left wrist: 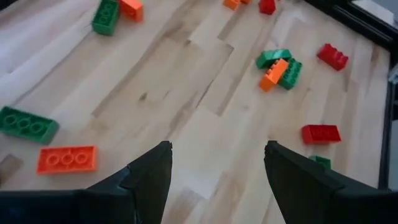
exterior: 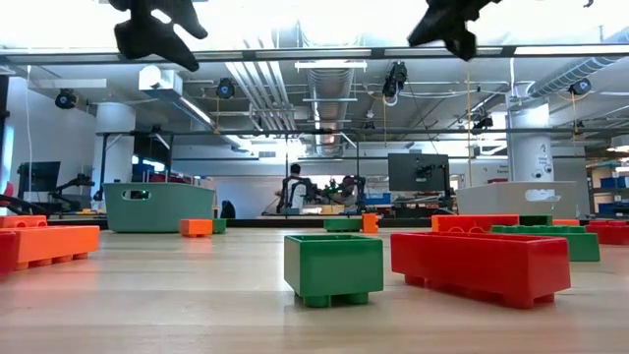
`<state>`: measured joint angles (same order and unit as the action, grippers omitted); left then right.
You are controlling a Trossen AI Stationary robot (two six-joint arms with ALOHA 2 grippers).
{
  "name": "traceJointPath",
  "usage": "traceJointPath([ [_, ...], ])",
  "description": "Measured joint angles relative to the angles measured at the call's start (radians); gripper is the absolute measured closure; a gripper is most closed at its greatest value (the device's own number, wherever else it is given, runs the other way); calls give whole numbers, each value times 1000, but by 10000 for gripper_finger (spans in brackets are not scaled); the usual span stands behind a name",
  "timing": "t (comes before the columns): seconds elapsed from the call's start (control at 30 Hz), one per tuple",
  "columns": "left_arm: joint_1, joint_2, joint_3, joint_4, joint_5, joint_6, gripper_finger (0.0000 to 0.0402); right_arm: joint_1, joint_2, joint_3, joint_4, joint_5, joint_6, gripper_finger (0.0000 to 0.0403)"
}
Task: Sort blocks
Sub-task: Put the orange game piece into the blue bin
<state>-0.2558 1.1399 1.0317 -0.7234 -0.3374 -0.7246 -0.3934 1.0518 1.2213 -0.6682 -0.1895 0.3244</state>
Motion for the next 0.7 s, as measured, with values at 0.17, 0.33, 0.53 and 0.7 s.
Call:
traceJointPath([
  [0.17,84,4,0,65,203,100,171,43,64,0,177,-15,-30,374],
  [0.33,128,-14,6,68,268,196,171,106,147,2,263,-77,-22,374],
  [0.53,180,-39,58,4,218,222,171,184,230,79,119,-77,-22,374],
  [0.7,231,-40,122,-82,109,253,171,246,289,159,-47,-73,-44,374],
])
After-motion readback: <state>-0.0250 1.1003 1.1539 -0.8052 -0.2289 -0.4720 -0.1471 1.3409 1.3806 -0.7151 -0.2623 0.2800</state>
